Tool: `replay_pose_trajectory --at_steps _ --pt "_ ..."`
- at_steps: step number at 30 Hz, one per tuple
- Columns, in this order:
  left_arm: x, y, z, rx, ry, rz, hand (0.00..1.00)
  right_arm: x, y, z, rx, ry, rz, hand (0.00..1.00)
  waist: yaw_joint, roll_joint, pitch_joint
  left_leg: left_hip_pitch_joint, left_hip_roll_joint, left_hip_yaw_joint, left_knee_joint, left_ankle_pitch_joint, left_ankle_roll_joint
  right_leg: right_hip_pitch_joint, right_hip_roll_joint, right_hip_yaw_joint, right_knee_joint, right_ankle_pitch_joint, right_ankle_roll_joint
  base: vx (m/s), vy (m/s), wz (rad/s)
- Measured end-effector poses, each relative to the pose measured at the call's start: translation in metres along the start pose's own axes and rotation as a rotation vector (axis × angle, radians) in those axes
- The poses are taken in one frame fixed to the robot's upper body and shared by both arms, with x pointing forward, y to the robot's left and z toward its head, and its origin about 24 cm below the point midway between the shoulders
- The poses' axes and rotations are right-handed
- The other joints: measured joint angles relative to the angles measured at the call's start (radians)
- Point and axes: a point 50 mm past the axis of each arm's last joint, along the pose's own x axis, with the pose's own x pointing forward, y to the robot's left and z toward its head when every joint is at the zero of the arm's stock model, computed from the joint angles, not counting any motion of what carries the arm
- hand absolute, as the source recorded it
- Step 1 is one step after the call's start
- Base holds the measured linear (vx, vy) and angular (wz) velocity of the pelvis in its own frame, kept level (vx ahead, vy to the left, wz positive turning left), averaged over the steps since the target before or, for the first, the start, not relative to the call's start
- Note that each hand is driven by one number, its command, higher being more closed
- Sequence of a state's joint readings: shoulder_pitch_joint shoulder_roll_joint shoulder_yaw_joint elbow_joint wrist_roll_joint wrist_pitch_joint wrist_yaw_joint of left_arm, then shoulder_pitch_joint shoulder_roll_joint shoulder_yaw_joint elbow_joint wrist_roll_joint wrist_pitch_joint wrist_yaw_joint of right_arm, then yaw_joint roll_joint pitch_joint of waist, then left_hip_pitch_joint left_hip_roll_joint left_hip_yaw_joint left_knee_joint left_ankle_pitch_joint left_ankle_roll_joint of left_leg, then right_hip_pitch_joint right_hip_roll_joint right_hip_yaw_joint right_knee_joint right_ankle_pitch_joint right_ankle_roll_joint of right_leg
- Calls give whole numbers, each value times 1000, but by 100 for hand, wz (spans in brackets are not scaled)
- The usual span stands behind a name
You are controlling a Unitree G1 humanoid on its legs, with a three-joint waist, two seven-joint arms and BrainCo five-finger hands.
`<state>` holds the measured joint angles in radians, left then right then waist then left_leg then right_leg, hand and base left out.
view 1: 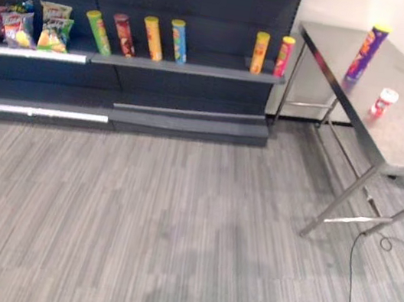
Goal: Put the gum and the chips on the shelf.
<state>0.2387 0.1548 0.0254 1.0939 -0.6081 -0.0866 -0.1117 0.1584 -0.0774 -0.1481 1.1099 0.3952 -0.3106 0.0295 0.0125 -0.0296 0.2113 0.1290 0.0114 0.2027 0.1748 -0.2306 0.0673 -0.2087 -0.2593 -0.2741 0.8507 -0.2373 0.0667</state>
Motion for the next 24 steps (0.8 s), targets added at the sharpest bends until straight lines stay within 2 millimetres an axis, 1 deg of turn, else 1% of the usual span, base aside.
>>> replay_pose_trajectory --at_steps 1,2,3,4,5,6,7,8,9,10,11,12,13,15,16,17,18,19,20,21,22,23,24 --pt "0 -1 -1 -3 5 2 0 0 1 2 0 -17 3 0 -9 7 2 26 19 -9 -18 0 -3 -34 43 -22 -121 -2 -4 338 -80 23" --pt "0 -1 -1 -4 6 2 0 0 1 3 1 -25 3 0 -13 9 3 36 29 -19 -27 0 -5 -52 63 -22 -186 3 -2 348 -119 35" --pt "1 -3 -1 -5 3 -1 0 0 0 3 10 -35 -1 0 -22 17 7 56 52 -27 -40 -12 -29 -80 95 -16 -333 37 11 361 -150 42" --pt "1 -3 -1 -13 1 0 0 -1 1 3 18 -43 -1 0 -24 17 9 79 66 -34 -56 -32 -55 -93 112 -4 -502 114 14 365 -173 42" --pt "0 -2 -2 -23 -1 2 0 -1 1 2 22 -42 -4 0 -23 15 9 92 69 -38 -63 -44 -68 -93 115 9 -583 156 21 466 -262 37" --pt "0 -1 -2 -42 -4 4 0 -3 1 -2 32 -35 -10 0 -23 11 10 123 70 -50 -67 -78 -93 -90 110 23 -680 212 34 408 -250 34" --pt "0 -2 -2 -74 -10 9 0 -4 0 -2 34 -35 -18 0 -24 8 10 165 68 -56 -64 -123 -111 -84 90 31 -687 233 32 543 -316 30" --pt "0 -5 -7 -101 -1 9 0 -4 -3 -1 30 -36 -31 0 -25 11 8 196 87 -57 -64 -145 -126 -91 92 23 -627 294 15 515 -266 21" --pt "0 -10 -11 -120 5 1 0 -3 -8 3 21 -46 -43 0 -26 45 -2 207 108 -58 -61 -145 -139 -105 105 9 -570 293 8 530 -265 8" --pt "1 -17 -14 -132 10 -15 0 -3 -13 6 16 -48 -59 0 -26 70 -13 205 128 -53 -38 -122 -146 -115 120 2 -536 276 -20 531 -269 -5" --pt "1 -24 -16 -145 13 -30 0 -2 -15 8 15 -46 -71 0 -24 84 -13 197 144 -48 10 -89 -140 -112 135 0 -510 245 -63 511 -291 -17" --pt "1 -25 -15 -151 11 -33 0 -2 -16 8 20 -42 -75 0 -25 86 -14 188 151 -47 43 -71 -143 -111 141 -2 -497 226 -67 592 -344 -28" --pt "2 -24 -15 -168 7 -31 0 -2 -14 7 29 -30 -82 0 -32 93 -19 157 173 -49 152 -24 -152 -88 159 -3 -479 185 -67 472 -276 -22" --pt "2 -25 -12 -188 -5 -29 0 -1 -13 7 33 -29 -88 0 -37 93 -20 82 207 -56 357 53 -180 -49 177 -5 -479 151 -76 371 -189 -15" --pt "3 -26 -11 -197 -9 -34 0 -2 -14 6 31 -27 -91 0 -39 93 -19 16 234 -75 500 149 -231 -16 193 -4 -491 134 -83 464 -141 -7" --pt "3 -27 -7 -214 -30 -33 0 -2 -15 7 22 -28 -92 0 -37 96 -13 -96 285 -88 733 221 -249 57 222 0 -536 116 -99 385 -76 -3" --pt "4 -28 -4 -231 -46 -36 0 -2 -16 7 19 -26 -95 0 -35 96 -11 -136 301 -78 806 187 -236 84 227 0 -549 111 -102 448 -38 0" --pt "4 -29 0 -240 -67 -46 0 -2 -15 6 19 -20 -96 0 -33 88 -7 -195 303 -46 878 114 -216 147 228 3 -579 103 -98 333 1 -4" --pt "4 -30 1 -243 -77 -58 0 -2 -14 5 23 -17 -95 0 -28 82 -7 -231 295 -6 851 55 -194 204 227 13 -619 102 -95 319 12 -13" --pt "4 -30 2 -244 -81 -62 0 -2 -14 5 24 -17 -93 0 -26 81 -7 -246 291 11 809 37 -185 226 225 21 -633 99 -89 285 41 -35" --pt "4 -30 3 -256 -94 -68 0 0 -11 7 28 -23 -89 0 -15 79 -7 -265 273 33 671 11 -175 249 218 44 -645 92 -78 262 98 -60" --pt "4 -31 5 -262 -101 -73 0 1 -10 10 35 -31 -85 0 -6 75 -7 -268 243 34 481 9 -168 253 206 73 -643 85 -67 254 129 -59" --pt "4 -31 5 -262 -102 -73 0 1 -9 10 37 -32 -84 0 -5 75 -7 -267 239 32 452 10 -166 253 205 78 -643 84 -65 290 241 -70"
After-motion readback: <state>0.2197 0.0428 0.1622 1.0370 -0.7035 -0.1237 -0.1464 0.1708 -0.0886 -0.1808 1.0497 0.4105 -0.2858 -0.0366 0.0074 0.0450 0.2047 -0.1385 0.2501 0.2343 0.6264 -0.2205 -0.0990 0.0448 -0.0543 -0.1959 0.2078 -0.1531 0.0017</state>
